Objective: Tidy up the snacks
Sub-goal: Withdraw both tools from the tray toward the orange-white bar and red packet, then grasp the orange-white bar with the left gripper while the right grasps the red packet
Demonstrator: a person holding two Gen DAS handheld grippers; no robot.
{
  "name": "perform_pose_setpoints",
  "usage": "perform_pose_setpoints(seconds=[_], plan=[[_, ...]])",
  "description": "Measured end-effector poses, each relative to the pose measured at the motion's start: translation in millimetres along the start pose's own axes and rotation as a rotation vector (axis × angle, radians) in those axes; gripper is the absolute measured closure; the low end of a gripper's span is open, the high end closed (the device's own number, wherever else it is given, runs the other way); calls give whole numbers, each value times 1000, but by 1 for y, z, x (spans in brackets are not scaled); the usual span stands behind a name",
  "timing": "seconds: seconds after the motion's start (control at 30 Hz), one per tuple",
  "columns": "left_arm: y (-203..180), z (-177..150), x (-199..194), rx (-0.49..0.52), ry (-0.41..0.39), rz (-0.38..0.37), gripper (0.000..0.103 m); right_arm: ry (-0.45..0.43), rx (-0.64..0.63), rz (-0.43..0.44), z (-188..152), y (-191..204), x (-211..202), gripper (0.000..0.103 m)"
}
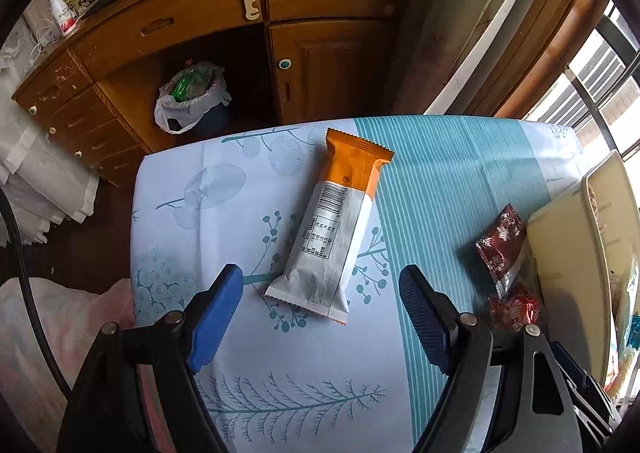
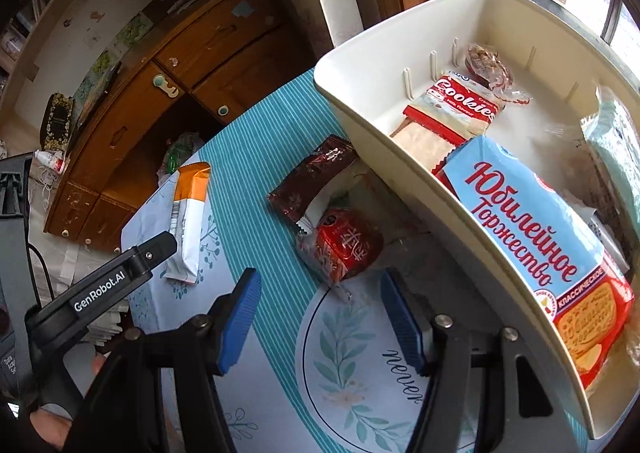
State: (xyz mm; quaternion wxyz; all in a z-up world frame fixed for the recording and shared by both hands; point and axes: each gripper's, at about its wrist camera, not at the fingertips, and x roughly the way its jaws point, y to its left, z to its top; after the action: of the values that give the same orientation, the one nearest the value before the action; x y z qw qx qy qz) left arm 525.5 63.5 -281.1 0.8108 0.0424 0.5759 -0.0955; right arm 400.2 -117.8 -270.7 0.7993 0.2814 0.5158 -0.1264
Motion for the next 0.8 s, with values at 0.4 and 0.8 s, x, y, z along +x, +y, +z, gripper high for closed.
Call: perform_pose_setpoints(seconds=[0.4,0.8], plan=[[11,-3,30,-53,-54,-20,24,-79,1,-80,-6,-2,34,40],[7,0,45,-87,-72,-7,32,-127,-56,-93,-4,0,44,40]])
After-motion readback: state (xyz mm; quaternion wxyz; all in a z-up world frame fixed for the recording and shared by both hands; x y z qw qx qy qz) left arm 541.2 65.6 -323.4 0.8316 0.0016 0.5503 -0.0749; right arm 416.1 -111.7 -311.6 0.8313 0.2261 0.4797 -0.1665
